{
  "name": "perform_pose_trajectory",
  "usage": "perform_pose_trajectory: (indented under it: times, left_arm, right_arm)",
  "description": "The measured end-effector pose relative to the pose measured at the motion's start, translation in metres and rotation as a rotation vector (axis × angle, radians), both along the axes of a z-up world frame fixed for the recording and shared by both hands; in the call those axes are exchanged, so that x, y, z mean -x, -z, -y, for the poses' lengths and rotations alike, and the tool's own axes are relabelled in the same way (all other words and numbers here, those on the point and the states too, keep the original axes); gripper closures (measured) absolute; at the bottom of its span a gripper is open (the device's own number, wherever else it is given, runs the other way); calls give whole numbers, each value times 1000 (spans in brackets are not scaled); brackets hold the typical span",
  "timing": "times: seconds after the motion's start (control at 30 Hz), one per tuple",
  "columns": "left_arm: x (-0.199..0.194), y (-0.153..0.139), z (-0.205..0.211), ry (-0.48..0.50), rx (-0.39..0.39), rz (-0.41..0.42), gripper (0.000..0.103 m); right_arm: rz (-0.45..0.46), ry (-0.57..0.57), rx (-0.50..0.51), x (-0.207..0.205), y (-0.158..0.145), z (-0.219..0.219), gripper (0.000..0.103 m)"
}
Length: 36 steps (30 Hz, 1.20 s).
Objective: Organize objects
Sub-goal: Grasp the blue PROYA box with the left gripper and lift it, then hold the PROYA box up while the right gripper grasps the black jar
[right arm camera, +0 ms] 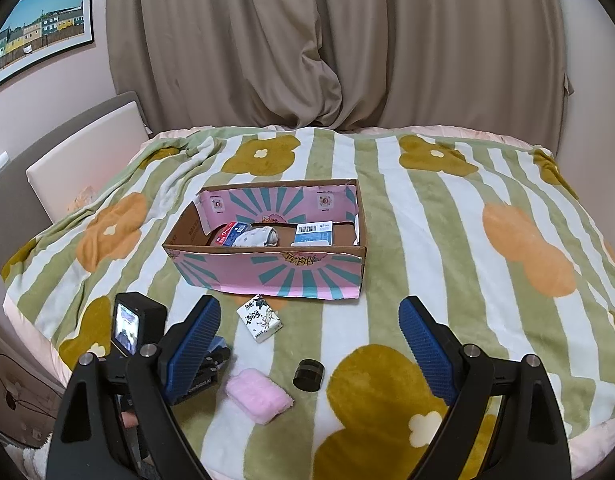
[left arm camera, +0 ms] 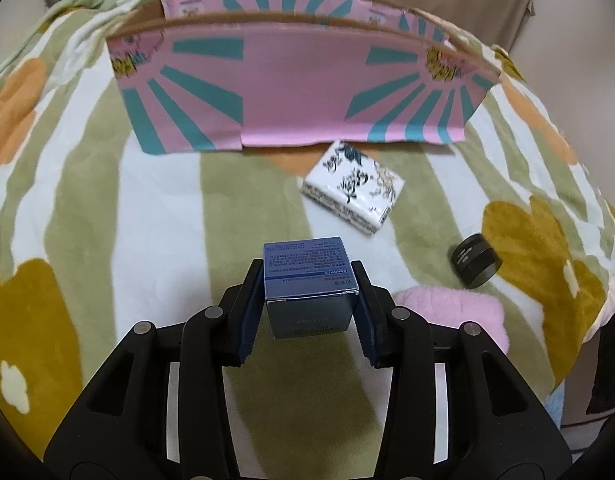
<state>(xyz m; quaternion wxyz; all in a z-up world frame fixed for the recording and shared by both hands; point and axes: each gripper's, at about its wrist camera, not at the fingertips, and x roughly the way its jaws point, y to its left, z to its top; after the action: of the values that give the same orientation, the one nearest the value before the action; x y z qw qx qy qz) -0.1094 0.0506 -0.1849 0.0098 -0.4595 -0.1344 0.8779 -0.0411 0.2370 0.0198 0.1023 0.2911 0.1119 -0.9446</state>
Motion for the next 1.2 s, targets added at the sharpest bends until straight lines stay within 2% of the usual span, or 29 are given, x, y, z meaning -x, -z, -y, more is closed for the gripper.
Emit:
perform_pose_trajectory:
  times: [0.23,0.57,0.77,0.97,1.2]
  left_arm:
    - [-15,-48,13,-27,38,-106,65]
    - [-53,-157,30,-77,98,-330,65]
    - [-77,-207,30,-100,146,-437,65]
    - [-97,-240,26,-109,176,-510,65]
    - [-103,-248,26,-111,174,-526,65]
  right_arm:
    - [1,-9,9,0,3,-1,14]
    - [-1,-20,19,1,3,0,14]
    - [-14,-23,23,0,0,2,14]
    - [-6,-19,17,2,2,2,14]
    - [24,-30,-11,13,13,5,14]
